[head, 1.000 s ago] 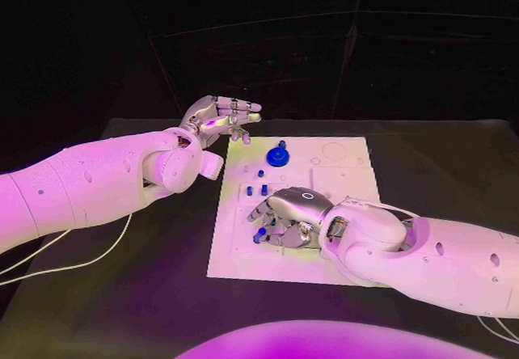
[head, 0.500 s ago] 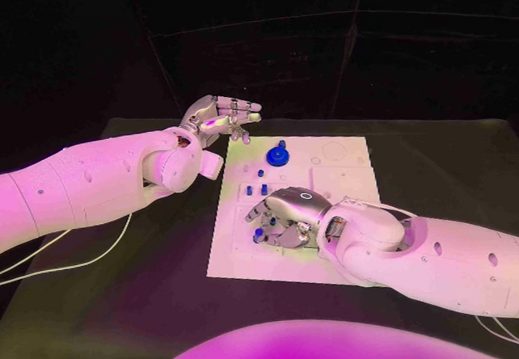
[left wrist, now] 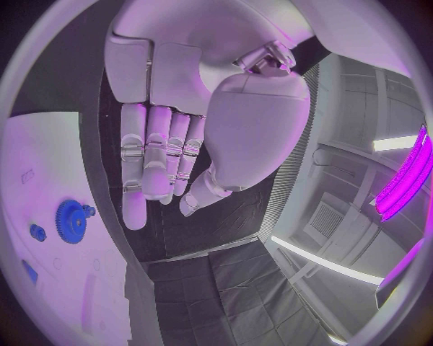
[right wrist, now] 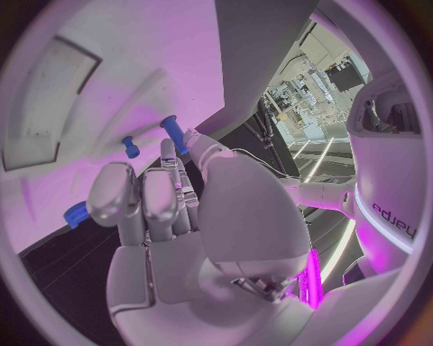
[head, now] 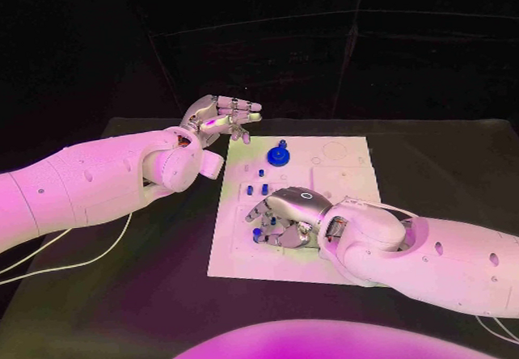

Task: Assemble the parts on the task board

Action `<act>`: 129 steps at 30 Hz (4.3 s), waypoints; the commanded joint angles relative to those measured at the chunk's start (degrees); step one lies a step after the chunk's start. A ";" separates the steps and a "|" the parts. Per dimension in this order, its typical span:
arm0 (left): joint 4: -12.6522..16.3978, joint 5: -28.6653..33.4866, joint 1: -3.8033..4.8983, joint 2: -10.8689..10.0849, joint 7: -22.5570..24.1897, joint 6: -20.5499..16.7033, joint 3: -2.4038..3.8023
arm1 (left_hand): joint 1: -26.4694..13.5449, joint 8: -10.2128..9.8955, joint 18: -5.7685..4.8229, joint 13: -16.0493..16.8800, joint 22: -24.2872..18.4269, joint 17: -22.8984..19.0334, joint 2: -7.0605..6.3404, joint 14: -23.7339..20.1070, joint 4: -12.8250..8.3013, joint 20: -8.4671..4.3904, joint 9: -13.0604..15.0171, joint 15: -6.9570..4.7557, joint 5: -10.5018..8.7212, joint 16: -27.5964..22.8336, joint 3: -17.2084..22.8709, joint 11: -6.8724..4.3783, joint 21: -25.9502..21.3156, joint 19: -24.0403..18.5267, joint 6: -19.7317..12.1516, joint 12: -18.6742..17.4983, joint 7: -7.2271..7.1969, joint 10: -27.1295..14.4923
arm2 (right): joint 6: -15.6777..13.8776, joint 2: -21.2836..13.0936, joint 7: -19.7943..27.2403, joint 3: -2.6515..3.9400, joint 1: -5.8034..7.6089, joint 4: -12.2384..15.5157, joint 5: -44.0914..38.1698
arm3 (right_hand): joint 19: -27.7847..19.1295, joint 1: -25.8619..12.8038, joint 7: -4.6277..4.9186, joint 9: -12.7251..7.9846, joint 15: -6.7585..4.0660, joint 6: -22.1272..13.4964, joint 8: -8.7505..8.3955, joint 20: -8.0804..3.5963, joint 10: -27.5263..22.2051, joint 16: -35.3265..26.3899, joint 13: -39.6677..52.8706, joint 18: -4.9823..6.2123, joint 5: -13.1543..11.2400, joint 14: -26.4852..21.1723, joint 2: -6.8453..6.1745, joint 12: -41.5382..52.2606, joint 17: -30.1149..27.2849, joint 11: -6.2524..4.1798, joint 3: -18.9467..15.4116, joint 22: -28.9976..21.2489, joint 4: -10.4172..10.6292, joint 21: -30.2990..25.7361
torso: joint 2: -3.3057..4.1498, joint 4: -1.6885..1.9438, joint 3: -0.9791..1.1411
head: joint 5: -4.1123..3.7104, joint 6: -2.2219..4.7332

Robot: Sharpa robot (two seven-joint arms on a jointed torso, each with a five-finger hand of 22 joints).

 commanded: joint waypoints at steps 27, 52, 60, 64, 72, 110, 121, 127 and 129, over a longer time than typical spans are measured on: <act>0.40 0.19 0.13 -0.87 -0.16 0.44 0.03 | -0.34 0.15 0.78 0.09 -0.16 -0.34 0.42 -0.45 -0.01 0.00 -0.02 0.06 0.14 -0.24 -0.45 0.05 -0.35 -0.41 -0.08 0.42 0.26 -0.69 | -6.67 -21.43 -9.92 0.29 7.21 11.29 21.61 | 3.04 -9.08 -1.37 2.17 -1.71 11.21 6.95 -1.77 10.68 6.13 18.22 -1.48 8.49 2.40 -0.19 22.01 8.51 -1.21 -10.58 7.19 6.68 4.67 | -0.28 -0.61 -0.22 | -2.58 2.11; 2.44 0.20 0.15 -1.90 -0.13 0.33 0.02 | -0.38 0.18 0.77 0.11 -0.18 -0.34 0.47 -0.46 0.03 0.01 0.00 0.07 0.14 -0.23 -0.50 0.05 -0.37 -0.42 -0.05 0.47 0.26 -0.68 | 2.26 -29.49 -24.96 -0.09 4.59 15.08 11.68 | 4.32 -12.38 -1.88 8.94 -2.09 6.60 16.71 -1.97 8.90 11.73 61.78 -2.29 8.07 3.29 3.65 59.16 17.39 -2.20 -26.42 11.78 10.14 7.32 | -0.41 -1.22 -0.34 | -6.56 2.46; 2.38 0.20 0.15 -1.98 -0.30 0.47 0.01 | -0.38 0.18 0.77 0.11 -0.18 -0.34 0.47 -0.46 0.03 0.01 0.00 0.07 0.14 -0.23 -0.50 0.05 -0.37 -0.42 -0.05 0.47 0.26 -0.68 | 3.72 -27.38 -25.12 -0.10 2.99 14.51 10.33 | 4.38 -12.34 -1.89 9.03 -2.09 6.55 16.82 -1.97 8.84 11.79 61.75 -2.32 8.16 3.31 3.73 59.07 17.53 -2.21 -26.53 11.93 10.09 7.39 | -0.39 -1.22 -0.39 | -6.54 2.22; 2.23 0.20 0.15 -1.95 -0.50 0.68 0.01 | -0.39 0.23 0.78 0.12 -0.20 -0.37 0.54 -0.47 0.06 0.02 0.01 0.07 0.14 -0.21 -0.54 0.04 -0.40 -0.41 -0.01 0.55 0.25 -0.67 | 4.39 -26.58 -25.16 -0.10 2.60 13.82 10.18 | 4.37 -12.31 -1.88 9.06 -2.09 6.49 16.84 -1.97 8.64 11.87 61.44 -2.32 8.20 3.33 3.72 58.76 17.70 -2.20 -26.57 11.92 10.08 7.39 | -0.39 -1.29 -0.45 | -6.56 2.32; 2.08 0.20 0.14 -1.94 -0.62 0.89 0.01 | -0.39 0.23 0.78 0.12 -0.20 -0.37 0.54 -0.48 0.06 0.02 0.01 0.07 0.14 -0.21 -0.54 0.04 -0.40 -0.41 -0.01 0.56 0.25 -0.67 | 5.08 -25.23 -25.24 -0.10 2.00 12.83 10.03 | 4.39 -12.27 -1.87 9.09 -2.08 6.42 16.86 -1.97 8.58 11.95 61.39 -2.33 8.23 3.36 3.73 58.68 17.87 -2.19 -26.62 11.99 10.06 7.42 | -0.44 -1.15 -0.42 | -6.44 2.08; 2.14 0.20 0.13 -2.11 -0.66 1.04 0.00 | -0.38 0.25 0.79 0.13 -0.24 -0.33 0.55 -0.48 0.05 0.04 0.02 0.07 0.14 -0.15 -0.63 0.04 -0.43 -0.42 -0.02 0.63 0.25 -0.72 | -5.09 -25.97 -23.74 -0.02 0.40 16.87 9.72 | 4.79 -8.17 -2.64 11.90 -2.63 7.13 19.94 -2.49 10.01 12.60 64.28 -2.55 16.68 3.55 7.63 59.42 19.34 -2.89 -28.52 13.27 9.96 8.05 | -0.44 -1.16 -0.51 | -5.93 2.17; 2.25 0.20 0.14 -2.09 -0.70 1.09 0.00 | -0.38 0.25 0.79 0.13 -0.24 -0.33 0.55 -0.48 0.05 0.04 0.02 0.07 0.14 -0.15 -0.63 0.04 -0.43 -0.42 -0.02 0.63 0.25 -0.72 | -4.43 -23.18 -23.69 0.00 0.42 16.60 11.46 | 4.84 -9.49 -2.83 12.32 -2.76 7.41 20.27 -2.61 10.24 12.65 64.51 -2.56 16.76 3.56 8.27 59.36 19.45 -3.04 -29.35 13.37 10.15 8.10 | -0.41 -1.14 -0.53 | -5.80 2.17; 2.26 0.20 0.14 -2.04 -0.73 1.12 0.00 | -0.38 0.25 0.79 0.13 -0.24 -0.33 0.55 -0.48 0.05 0.04 0.02 0.07 0.14 -0.15 -0.63 0.04 -0.43 -0.42 -0.02 0.63 0.25 -0.72 | -4.13 -20.97 -24.60 0.01 0.42 15.62 11.64 | 4.91 -10.47 -3.01 12.62 -2.87 7.63 20.52 -2.71 10.52 12.70 64.74 -2.59 16.20 3.58 8.71 59.40 19.57 -3.18 -29.98 13.51 10.14 8.17 | -0.40 -1.21 -0.51 | -5.70 2.18; 2.25 0.20 0.14 -1.98 -0.74 1.15 0.00 | -0.38 0.25 0.79 0.13 -0.24 -0.33 0.55 -0.48 0.05 0.04 0.02 0.07 0.14 -0.15 -0.63 0.04 -0.43 -0.42 -0.02 0.63 0.25 -0.72 | -3.70 -20.22 -25.04 0.01 0.43 15.15 11.66 | 4.92 -10.93 -3.12 12.81 -2.94 7.83 20.71 -2.77 10.66 12.70 64.90 -2.59 15.51 3.59 8.93 59.45 19.59 -3.28 -30.33 13.54 10.12 8.18 | -0.40 -1.20 -0.53 | -5.69 2.19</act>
